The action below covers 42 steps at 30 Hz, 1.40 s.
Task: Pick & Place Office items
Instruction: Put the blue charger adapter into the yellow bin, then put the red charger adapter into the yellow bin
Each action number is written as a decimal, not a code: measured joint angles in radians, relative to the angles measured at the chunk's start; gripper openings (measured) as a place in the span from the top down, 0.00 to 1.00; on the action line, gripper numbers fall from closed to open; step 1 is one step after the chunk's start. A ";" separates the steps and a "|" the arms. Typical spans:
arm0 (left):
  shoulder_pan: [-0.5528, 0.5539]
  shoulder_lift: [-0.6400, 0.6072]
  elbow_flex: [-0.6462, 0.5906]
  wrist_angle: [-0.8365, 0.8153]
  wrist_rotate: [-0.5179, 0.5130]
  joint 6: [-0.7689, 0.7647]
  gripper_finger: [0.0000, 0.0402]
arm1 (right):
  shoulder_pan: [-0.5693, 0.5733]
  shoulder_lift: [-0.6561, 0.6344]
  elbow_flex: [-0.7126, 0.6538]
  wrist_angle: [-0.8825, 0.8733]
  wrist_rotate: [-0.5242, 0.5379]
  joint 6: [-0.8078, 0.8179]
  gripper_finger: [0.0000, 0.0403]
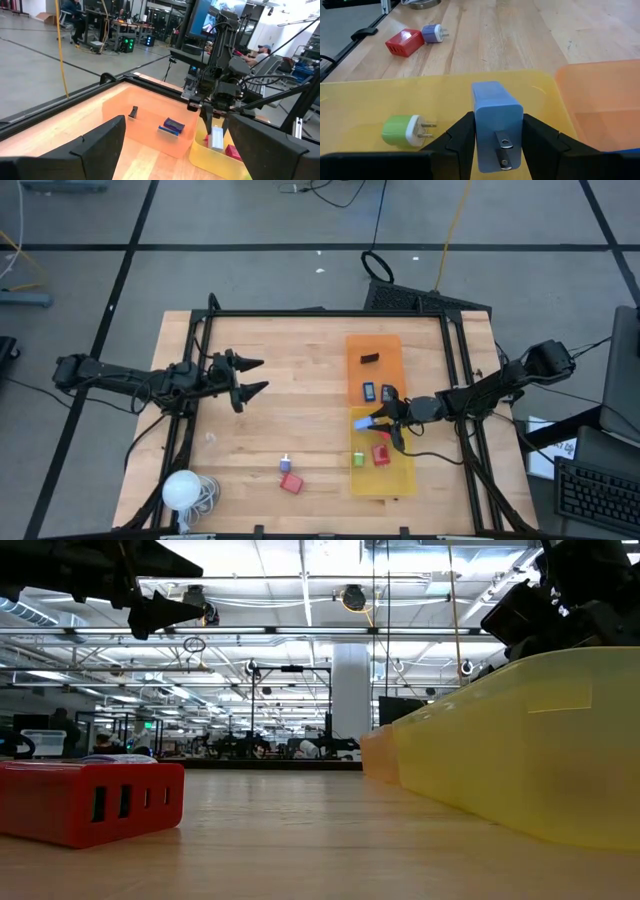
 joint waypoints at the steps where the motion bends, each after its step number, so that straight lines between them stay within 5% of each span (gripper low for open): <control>1: 0.000 0.000 0.000 0.000 0.000 0.000 0.12 | 0.000 0.000 0.000 0.000 0.000 0.000 0.68; 19: 0.000 0.000 0.000 0.000 0.000 0.000 0.13 | 0.000 0.000 0.000 0.027 0.000 0.003 0.68; 32: 0.000 0.000 0.000 0.001 0.000 0.000 0.13 | 0.000 -0.001 0.000 0.072 -0.006 0.036 0.49; 42: 0.000 0.000 0.000 -0.005 0.000 -0.022 0.13 | 0.000 -0.001 0.000 0.072 -0.006 0.034 0.48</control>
